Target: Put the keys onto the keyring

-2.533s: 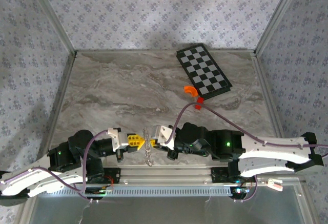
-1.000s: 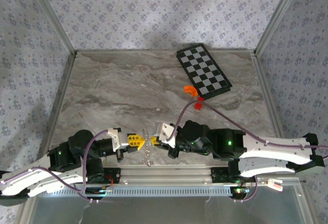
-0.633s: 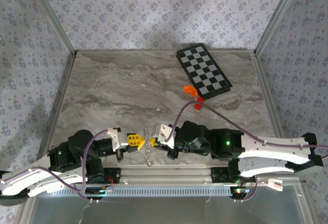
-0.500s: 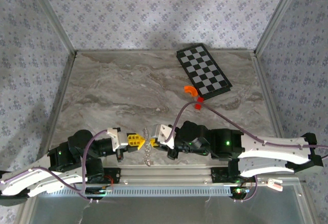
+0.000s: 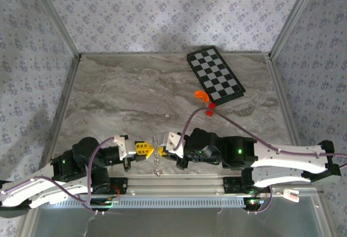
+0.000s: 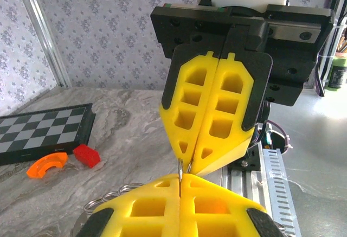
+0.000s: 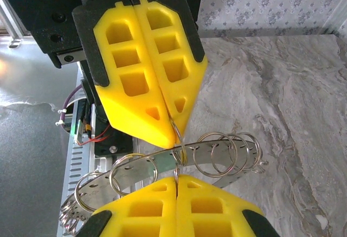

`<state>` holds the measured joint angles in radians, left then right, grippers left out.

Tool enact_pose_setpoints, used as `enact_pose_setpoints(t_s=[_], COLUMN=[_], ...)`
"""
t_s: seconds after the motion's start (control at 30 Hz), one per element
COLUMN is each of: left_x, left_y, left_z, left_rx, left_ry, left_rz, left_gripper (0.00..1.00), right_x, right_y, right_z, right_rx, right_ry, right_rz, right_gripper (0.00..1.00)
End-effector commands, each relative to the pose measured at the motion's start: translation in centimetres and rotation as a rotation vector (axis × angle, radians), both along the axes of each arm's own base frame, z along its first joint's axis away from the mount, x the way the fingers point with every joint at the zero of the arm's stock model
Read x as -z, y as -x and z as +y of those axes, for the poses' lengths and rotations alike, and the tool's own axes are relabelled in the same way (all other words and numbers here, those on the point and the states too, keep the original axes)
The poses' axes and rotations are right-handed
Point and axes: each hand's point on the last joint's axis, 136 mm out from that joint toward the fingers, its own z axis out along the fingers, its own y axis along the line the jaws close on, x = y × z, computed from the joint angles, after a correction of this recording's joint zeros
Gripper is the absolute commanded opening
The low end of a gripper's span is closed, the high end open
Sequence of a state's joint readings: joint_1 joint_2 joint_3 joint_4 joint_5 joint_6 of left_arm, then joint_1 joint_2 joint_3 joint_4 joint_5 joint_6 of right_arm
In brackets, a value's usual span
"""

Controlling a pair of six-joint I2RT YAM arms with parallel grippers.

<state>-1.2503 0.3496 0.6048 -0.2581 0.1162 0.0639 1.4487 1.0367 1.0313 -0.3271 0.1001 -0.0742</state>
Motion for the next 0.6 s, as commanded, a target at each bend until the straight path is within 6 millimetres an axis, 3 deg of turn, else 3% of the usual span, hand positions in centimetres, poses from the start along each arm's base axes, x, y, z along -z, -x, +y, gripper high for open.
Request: enact_pose_setpoints(t_s=[0.0,0.57], left_x=[-1.92,-1.66], left_y=[0.55,0.29], left_z=[0.01,-0.08], left_rx=[0.030,0.017], left_ry=[0.061,0.056], left_rz=[-0.034,-0.033], left_gripper=[0.00,0.00], right_x=[-0.93,-1.31], right_y=[-0.34,-0.11], right_z=[-0.71,-0.42], right_rx=[0.022,0.002], right_ry=[-0.015,-0.039], right_rz=[0.014,0.022], right_gripper=[0.00,0.00])
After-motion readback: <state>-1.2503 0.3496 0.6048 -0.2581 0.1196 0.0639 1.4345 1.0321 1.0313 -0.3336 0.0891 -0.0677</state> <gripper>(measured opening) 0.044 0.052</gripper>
